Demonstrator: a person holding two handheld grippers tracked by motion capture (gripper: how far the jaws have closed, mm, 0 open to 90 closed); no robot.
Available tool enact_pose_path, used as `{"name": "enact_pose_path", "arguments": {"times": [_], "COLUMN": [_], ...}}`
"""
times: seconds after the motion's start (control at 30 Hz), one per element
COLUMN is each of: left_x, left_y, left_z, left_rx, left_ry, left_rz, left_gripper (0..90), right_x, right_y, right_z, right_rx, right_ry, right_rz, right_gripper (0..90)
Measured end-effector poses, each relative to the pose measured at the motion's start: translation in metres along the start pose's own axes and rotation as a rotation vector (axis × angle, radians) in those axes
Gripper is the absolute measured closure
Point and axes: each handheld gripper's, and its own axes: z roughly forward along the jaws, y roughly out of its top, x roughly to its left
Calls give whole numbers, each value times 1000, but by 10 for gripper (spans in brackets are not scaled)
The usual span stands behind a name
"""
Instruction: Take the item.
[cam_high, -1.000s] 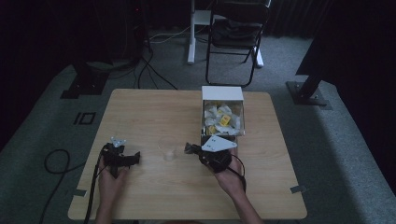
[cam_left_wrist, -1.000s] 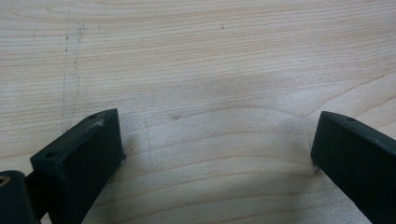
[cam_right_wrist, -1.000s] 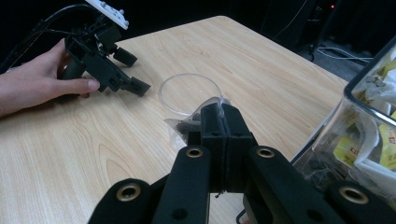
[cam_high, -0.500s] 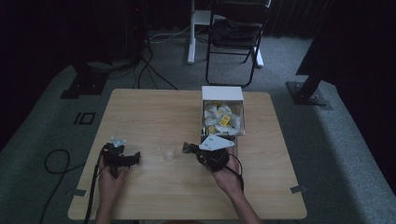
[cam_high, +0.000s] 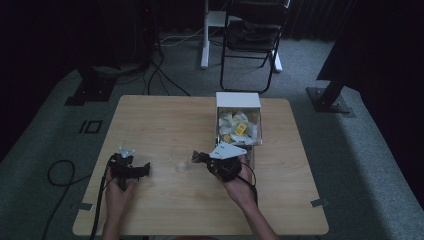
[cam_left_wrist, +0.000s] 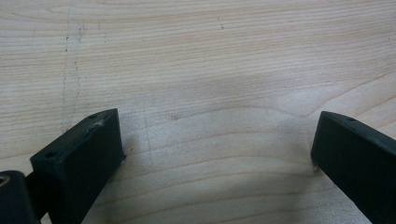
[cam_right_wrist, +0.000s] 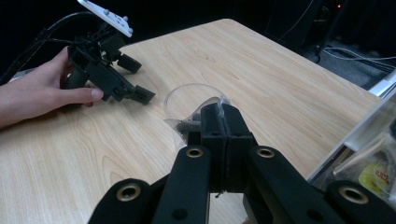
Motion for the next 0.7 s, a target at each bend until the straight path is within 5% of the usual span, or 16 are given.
{"name": "enact_pose_path", "arguments": {"times": [0.7], "left_x": [0], "left_y": [0], "left_z": [0], "left_rx": [0], "left_ry": [0], "left_rz": [0], "left_gripper": [28], "right_x": [-1], "right_y": [10], "right_z": [16], "right_rx": [-12], "right_ry": [14], "right_rz": [23], "right_gripper": [899]}}
